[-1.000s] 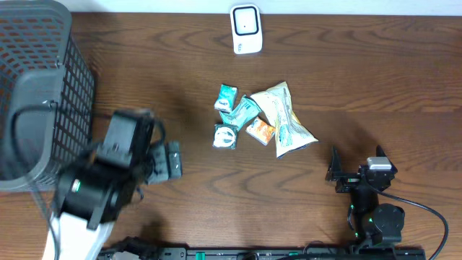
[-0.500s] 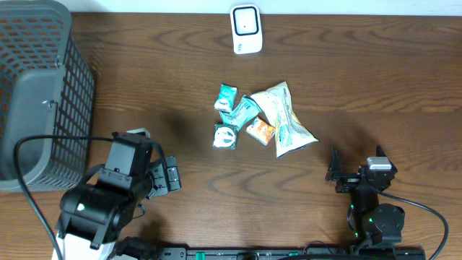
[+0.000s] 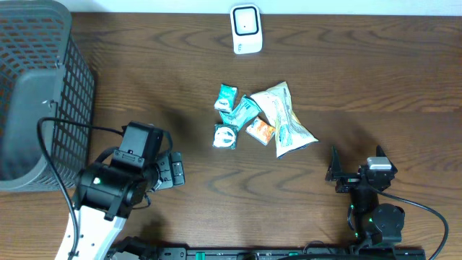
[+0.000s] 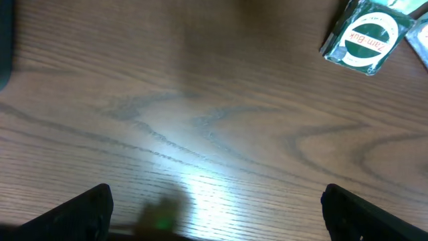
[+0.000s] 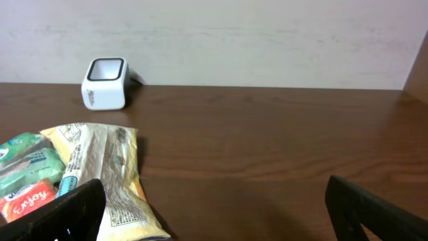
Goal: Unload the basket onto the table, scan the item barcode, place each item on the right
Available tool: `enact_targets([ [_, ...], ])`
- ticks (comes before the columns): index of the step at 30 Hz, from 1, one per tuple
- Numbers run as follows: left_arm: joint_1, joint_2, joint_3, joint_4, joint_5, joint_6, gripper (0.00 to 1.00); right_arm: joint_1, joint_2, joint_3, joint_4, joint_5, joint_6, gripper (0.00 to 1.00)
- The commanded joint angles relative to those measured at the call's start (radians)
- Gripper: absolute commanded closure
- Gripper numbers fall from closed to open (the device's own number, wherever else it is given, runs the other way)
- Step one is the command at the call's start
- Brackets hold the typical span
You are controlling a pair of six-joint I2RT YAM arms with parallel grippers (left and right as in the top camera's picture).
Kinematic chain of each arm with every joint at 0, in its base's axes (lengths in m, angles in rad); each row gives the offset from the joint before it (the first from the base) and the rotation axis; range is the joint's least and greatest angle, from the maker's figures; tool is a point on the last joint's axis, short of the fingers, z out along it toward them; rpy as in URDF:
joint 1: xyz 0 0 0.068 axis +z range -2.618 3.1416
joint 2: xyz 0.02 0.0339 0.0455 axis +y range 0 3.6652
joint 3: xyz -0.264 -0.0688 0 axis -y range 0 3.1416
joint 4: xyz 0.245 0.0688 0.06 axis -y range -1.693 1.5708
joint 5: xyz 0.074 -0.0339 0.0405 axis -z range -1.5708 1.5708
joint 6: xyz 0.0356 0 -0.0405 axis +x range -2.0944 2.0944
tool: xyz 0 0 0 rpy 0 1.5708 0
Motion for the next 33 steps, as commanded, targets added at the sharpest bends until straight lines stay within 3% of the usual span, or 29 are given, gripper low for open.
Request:
enact_targets([
  [1, -0.002, 0.019, -0.004, 0.000, -0.012, -0.010, 0.02, 0.003, -0.006, -0.001, -0.003, -0.042, 0.056, 0.01],
  [13, -0.002, 0.002, -0.002, 0.036, -0.013, -0.029, 0.02, 0.003, -0.006, -0.001, 0.026, -0.434, 1.084, 0.01],
  [18, 0.008, -0.118, -0.002, 0.063, -0.013, -0.029, 0.02, 0.003, -0.006, -0.001, 0.030, -0.514, 1.226, 0.01],
  [23, 0.063, -0.268, -0.002, 0.058, -0.018, -0.029, 0.02, 0.003, -0.006, -0.001, 0.029, -0.515, 1.257, 0.01],
  [29, 0.145, -0.388, -0.002, -0.029, -0.264, -0.212, 0.02, 0.003, -0.006, -0.001, 0.029, -0.514, 1.257, 0.01],
  [33, 0.171, -0.399, -0.002, -0.067, -0.311, -0.219, 0.02, 0.003, -0.006, -0.001, 0.029, -0.514, 1.257, 0.01],
])
